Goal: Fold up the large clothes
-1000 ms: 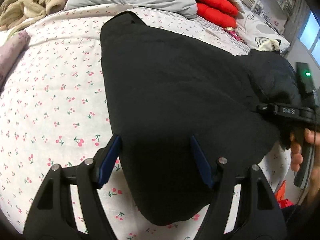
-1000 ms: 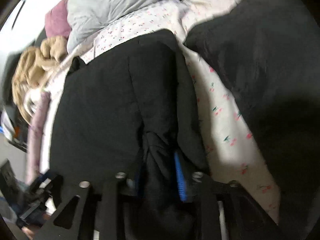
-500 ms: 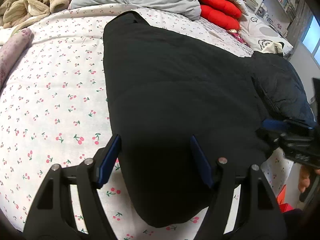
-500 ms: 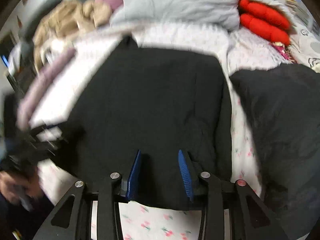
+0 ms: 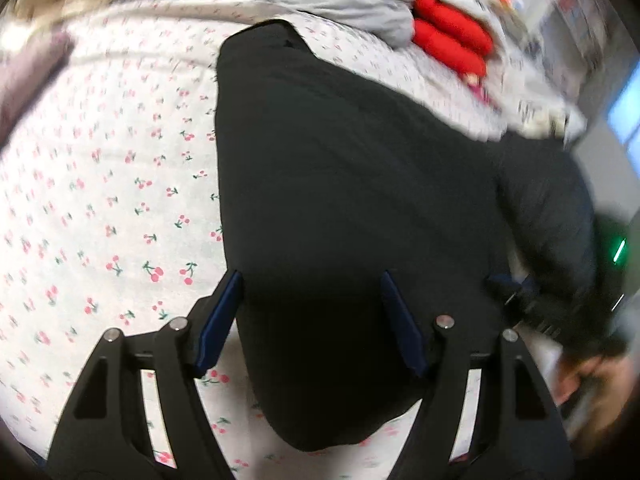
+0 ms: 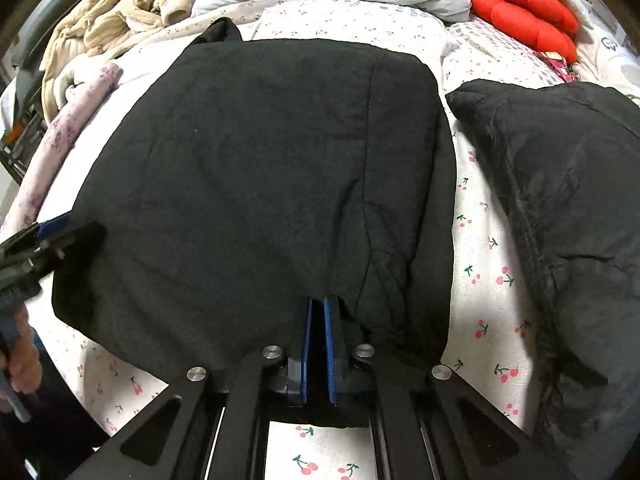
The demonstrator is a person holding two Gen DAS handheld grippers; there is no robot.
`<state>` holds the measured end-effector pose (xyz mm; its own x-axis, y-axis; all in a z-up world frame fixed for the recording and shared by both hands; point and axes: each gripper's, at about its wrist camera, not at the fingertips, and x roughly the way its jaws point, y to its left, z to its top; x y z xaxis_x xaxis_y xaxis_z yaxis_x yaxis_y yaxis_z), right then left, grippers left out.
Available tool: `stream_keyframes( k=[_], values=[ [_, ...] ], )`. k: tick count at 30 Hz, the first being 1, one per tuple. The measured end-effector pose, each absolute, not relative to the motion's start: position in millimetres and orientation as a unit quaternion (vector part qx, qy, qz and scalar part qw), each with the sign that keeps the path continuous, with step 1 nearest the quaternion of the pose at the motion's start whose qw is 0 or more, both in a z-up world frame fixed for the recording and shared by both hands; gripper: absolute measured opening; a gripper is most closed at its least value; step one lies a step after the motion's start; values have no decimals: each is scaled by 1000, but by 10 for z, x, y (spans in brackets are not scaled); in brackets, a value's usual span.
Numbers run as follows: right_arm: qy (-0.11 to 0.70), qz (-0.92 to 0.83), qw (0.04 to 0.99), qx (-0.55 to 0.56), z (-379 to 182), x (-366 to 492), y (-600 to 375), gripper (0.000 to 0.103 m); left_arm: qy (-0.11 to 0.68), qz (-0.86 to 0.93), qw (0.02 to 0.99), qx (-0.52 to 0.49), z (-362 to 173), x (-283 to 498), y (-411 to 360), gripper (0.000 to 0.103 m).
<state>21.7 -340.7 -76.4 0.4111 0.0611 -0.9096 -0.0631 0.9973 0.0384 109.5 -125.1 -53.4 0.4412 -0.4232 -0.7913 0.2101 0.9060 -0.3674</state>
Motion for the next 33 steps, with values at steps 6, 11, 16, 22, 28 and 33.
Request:
stream_keyframes(
  k=[6,11,16,22,28,33],
  values=[
    [506,35,862,5,-577,185,-3434,7,465,-170,862,-106,-223,1532,-1206,71],
    [428,23,902,54,-194,226,-3484,16,459,-166,869,-79,-150,1968,-1348,71],
    [424,3,905,41,-214,607,-3403,16,475,-165,862,-62,-269,2301,-1522,71],
    [434,-28,900,26,-404,1075,-3384,16,483,-163,855,-92,-387,2534,-1489,71],
    [450,-53,891,30,-593,1404,-3562,16,489,-140,858,-76,-592,2740,-1558,71],
    [475,-58,876,55,-839,1534,-3733,16,499,-130,853,-84,-743,2805,-1624,71]
  ],
)
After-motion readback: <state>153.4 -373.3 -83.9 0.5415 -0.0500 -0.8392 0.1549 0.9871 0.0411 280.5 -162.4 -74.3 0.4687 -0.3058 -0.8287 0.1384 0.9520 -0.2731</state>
